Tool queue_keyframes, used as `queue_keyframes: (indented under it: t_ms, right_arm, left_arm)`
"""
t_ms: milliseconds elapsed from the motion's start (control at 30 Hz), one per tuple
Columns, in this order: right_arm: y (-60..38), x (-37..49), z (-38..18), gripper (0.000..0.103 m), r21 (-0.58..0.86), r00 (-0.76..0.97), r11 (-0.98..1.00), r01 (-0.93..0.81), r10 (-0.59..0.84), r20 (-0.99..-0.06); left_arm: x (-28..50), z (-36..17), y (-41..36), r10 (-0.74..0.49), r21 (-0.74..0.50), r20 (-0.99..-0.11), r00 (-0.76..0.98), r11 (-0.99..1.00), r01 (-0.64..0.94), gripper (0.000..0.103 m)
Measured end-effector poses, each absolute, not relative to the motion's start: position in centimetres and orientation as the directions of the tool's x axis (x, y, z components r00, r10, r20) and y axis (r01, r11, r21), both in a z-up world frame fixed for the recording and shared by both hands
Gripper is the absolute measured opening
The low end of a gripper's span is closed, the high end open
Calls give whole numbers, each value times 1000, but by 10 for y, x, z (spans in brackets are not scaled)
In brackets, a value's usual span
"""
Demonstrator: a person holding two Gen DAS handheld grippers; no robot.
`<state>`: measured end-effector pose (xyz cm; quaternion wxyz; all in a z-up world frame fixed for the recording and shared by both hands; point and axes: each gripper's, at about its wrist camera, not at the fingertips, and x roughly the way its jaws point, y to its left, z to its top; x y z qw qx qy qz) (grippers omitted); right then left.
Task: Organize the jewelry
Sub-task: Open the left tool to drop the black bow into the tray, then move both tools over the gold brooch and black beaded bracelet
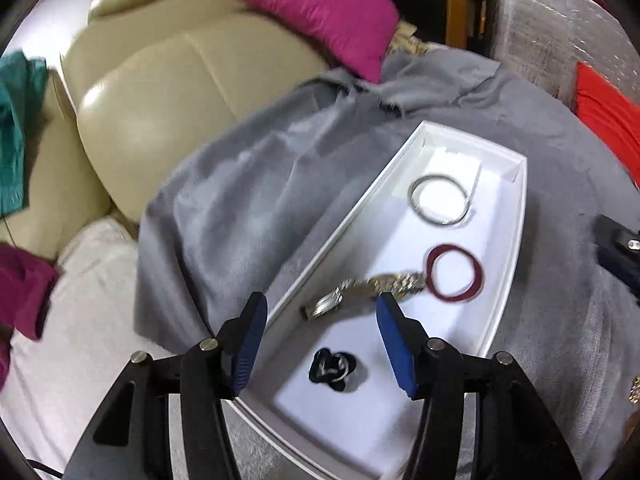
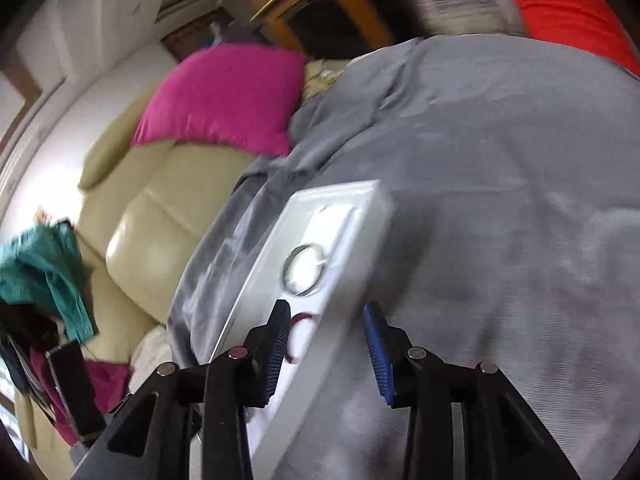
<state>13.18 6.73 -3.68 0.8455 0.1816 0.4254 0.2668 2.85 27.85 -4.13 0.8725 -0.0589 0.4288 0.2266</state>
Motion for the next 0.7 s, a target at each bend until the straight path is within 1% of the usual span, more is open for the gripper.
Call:
queue_keyframes:
  t_ms: [67, 167, 300, 467, 600, 700]
  right_arm:
    - [29, 128, -31, 42, 546, 530, 800, -250, 584, -614]
    - [-22, 123, -24, 42, 557, 571, 809, -186, 551, -609]
    - [-108, 112, -18, 42, 558, 633, 825, -85, 478, -610]
    - [-196, 100, -24, 41, 568, 667, 822, 39, 402, -628]
    - [-241, 97, -37, 41, 572, 665, 811, 122, 361, -654]
    - [-263, 97, -51, 41, 566, 642, 807, 168, 346, -684]
  left_arm:
    - [29, -34, 266, 366, 123, -740, 564, 899, -421, 59]
    - [30, -26, 244, 372, 160, -695, 616, 914, -372, 68]
    - [36, -22, 207, 335, 193, -666, 667, 941, -279, 68]
    - [45, -23, 152, 211, 152, -692, 690, 978, -147, 68]
    - [53, -28, 99, 112, 128, -713, 692, 991, -29, 68]
    - [58, -36, 58, 16, 92, -736, 676, 993, 77, 68]
